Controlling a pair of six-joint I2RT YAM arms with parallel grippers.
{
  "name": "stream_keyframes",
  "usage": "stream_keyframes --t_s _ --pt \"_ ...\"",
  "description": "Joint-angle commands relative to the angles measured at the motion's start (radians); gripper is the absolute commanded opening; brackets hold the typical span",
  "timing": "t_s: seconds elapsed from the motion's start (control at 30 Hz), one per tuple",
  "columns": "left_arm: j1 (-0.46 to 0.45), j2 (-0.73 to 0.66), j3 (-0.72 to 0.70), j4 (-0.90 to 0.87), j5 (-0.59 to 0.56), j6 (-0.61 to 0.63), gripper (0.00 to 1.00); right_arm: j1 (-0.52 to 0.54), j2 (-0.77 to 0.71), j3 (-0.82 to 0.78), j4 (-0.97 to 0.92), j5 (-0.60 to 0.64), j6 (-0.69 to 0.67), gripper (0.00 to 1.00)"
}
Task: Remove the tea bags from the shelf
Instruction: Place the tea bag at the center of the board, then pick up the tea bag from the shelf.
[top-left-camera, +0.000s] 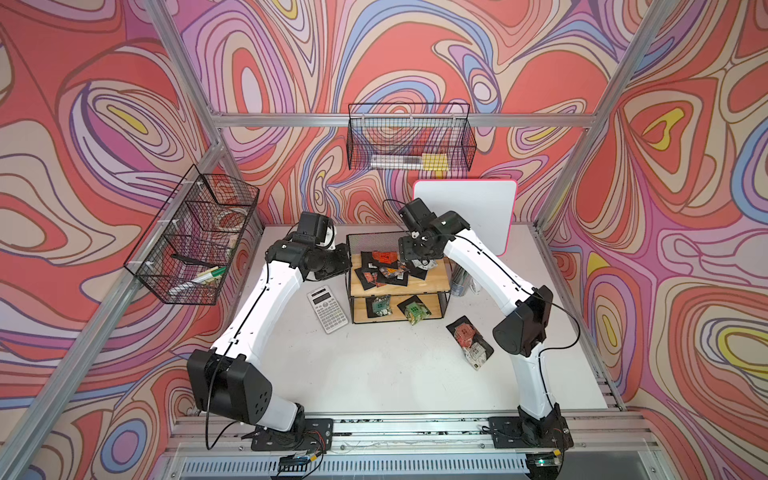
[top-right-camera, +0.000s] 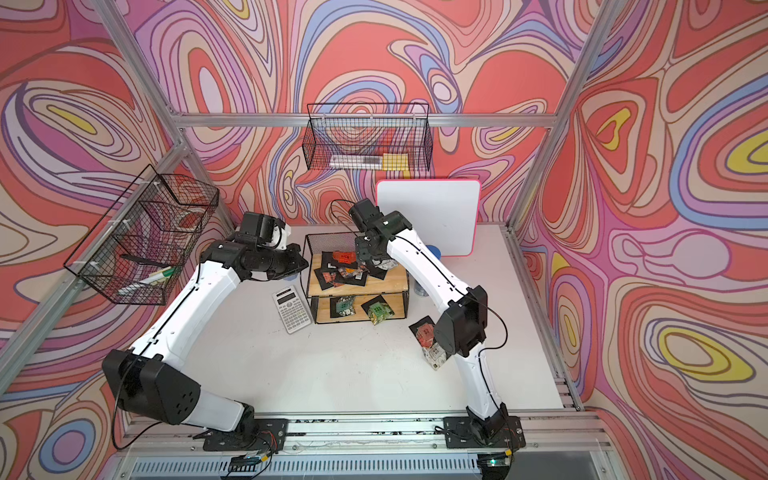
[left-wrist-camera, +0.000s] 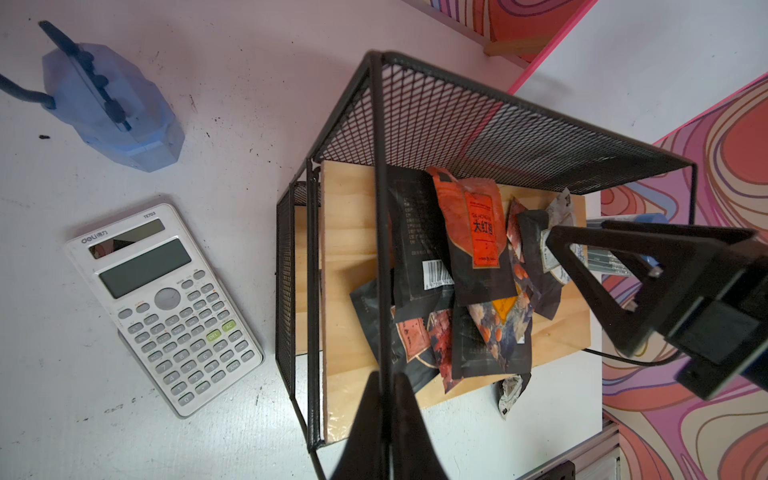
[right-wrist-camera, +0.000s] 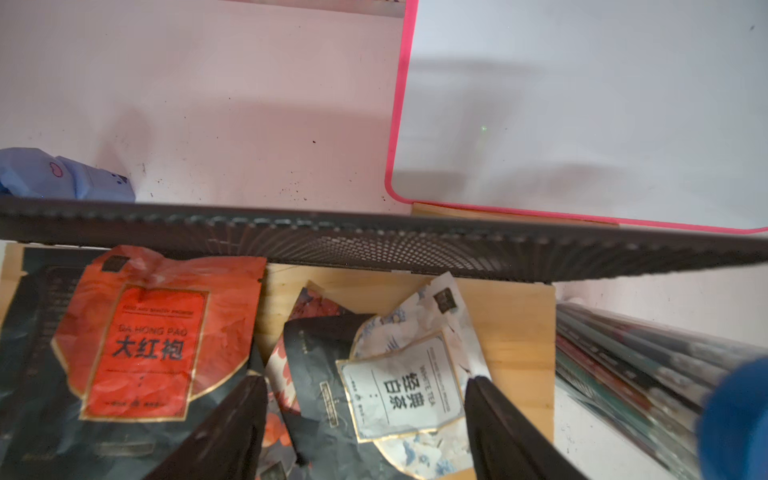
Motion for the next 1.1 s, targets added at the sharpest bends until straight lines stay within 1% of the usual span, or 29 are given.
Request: stream_keyframes --t_s 0.0,0.1,0.23,0.47,0.7,1.07 --pt "0.004 0.025 0.014 0.014 -0.017 -0.012 0.0 -0.001 0.033 0.029 -0.011 0.026 -0.026 0.78" --pt "0.004 0.026 0.014 0.014 -0.017 -0.013 0.0 -0.001 0.048 0.03 -0.012 0.03 -0.029 0.78" --pt "0.004 0.025 0.016 0.014 -0.018 -0.011 0.0 -0.001 0.048 0.005 -0.003 0.026 -0.018 0.74" --pt "0.004 0.023 0.016 0.011 -0.018 -0.009 0.0 -0.001 0.031 -0.047 0.016 0.024 0.002 0.63" --pt "0.004 0.023 0.016 0.011 -0.018 -0.008 0.0 -0.003 0.012 -0.076 0.029 0.028 0.022 0.49" --pt "0.004 0.025 0.019 0.011 -0.014 -0.007 0.0 -0.003 -0.006 -0.056 0.039 0.057 0.023 0.23"
